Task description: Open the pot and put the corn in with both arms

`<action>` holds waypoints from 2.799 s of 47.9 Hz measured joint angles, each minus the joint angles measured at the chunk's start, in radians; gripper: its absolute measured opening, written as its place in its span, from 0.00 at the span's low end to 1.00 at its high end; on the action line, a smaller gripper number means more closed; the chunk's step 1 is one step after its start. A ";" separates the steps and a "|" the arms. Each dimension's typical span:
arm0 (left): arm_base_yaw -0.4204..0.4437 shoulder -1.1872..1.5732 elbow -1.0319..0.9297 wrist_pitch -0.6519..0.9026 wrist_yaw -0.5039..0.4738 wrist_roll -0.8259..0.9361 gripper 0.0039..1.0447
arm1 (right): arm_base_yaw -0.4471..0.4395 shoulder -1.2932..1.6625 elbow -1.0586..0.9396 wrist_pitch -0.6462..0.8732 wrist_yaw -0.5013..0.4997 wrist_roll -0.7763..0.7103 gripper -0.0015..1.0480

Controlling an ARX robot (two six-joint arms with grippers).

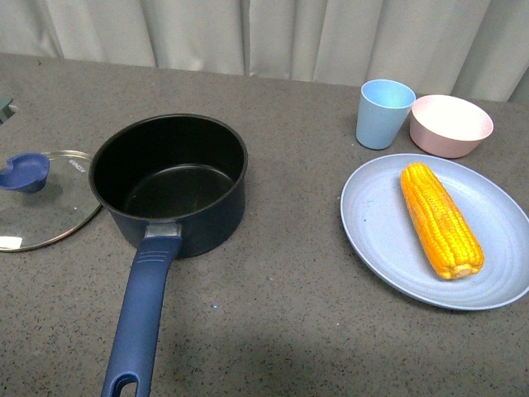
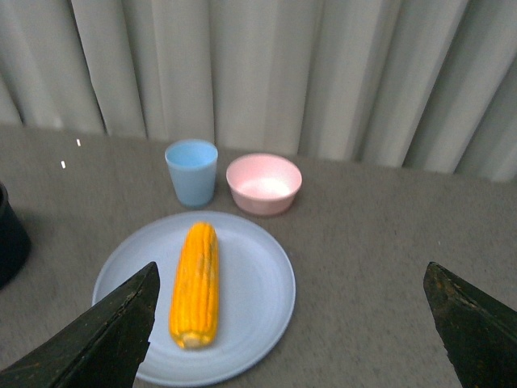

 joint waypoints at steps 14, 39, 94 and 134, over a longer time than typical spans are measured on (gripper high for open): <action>0.000 -0.001 0.000 0.000 0.000 0.002 0.96 | 0.076 1.001 0.286 0.332 0.041 0.056 0.91; 0.000 -0.001 0.000 0.000 0.000 0.002 0.94 | 0.163 1.749 0.774 0.135 0.050 0.275 0.91; 0.000 -0.001 0.000 0.000 0.000 0.002 0.94 | 0.205 1.667 0.926 0.021 -0.363 0.454 0.11; 0.000 -0.001 0.000 0.000 0.000 0.003 0.94 | 0.558 2.002 1.338 0.063 -0.450 0.815 0.48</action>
